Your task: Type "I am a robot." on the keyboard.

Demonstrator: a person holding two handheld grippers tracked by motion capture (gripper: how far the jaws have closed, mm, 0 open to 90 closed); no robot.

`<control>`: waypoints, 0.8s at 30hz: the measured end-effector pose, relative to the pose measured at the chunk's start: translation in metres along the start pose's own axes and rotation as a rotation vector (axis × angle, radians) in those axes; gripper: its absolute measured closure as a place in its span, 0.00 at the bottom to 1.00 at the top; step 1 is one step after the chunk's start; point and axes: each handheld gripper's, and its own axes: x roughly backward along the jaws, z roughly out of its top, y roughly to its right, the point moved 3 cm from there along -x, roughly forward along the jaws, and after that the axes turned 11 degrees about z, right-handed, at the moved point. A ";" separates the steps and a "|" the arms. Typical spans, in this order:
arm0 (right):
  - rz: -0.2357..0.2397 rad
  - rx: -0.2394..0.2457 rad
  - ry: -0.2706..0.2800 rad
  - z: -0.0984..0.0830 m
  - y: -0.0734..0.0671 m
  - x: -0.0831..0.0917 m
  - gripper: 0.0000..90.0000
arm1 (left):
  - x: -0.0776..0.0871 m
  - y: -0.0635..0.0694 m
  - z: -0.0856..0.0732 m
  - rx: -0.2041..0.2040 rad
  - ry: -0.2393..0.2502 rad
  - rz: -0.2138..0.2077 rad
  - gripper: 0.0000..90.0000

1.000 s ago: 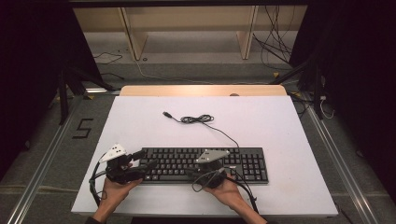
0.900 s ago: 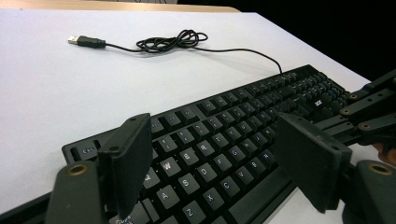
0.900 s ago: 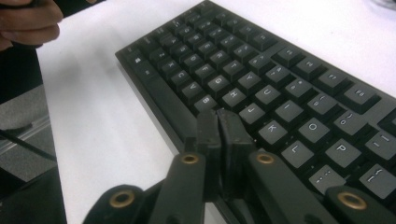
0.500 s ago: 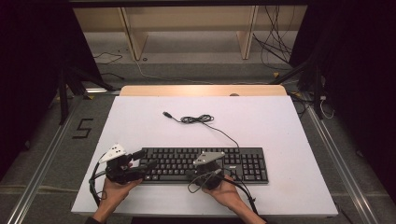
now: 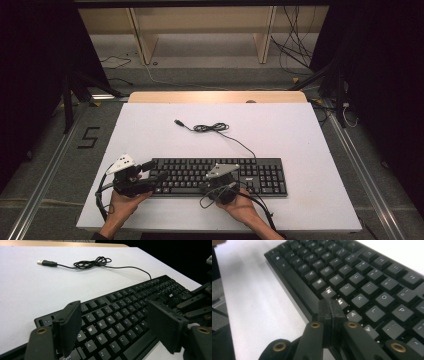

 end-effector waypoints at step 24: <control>-0.012 -0.051 0.226 0.009 0.012 0.059 0.44 | -0.018 0.007 0.003 -0.038 -0.077 0.011 0.45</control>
